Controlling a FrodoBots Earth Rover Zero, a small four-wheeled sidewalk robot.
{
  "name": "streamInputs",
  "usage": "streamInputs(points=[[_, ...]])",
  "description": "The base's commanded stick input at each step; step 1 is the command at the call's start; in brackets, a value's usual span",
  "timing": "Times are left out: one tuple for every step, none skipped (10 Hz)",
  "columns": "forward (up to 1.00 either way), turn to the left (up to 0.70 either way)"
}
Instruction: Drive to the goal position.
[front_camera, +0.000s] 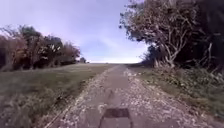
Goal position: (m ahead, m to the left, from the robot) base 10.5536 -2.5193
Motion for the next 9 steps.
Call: streamInputs(points=[[0.85,0.00],[0.85,0.00],[0.85,0.00],[0.85,0.00],[0.85,0.00],[0.85,0.00],[0.85,0.00],[0.85,0.00],[0.85,0.00]])
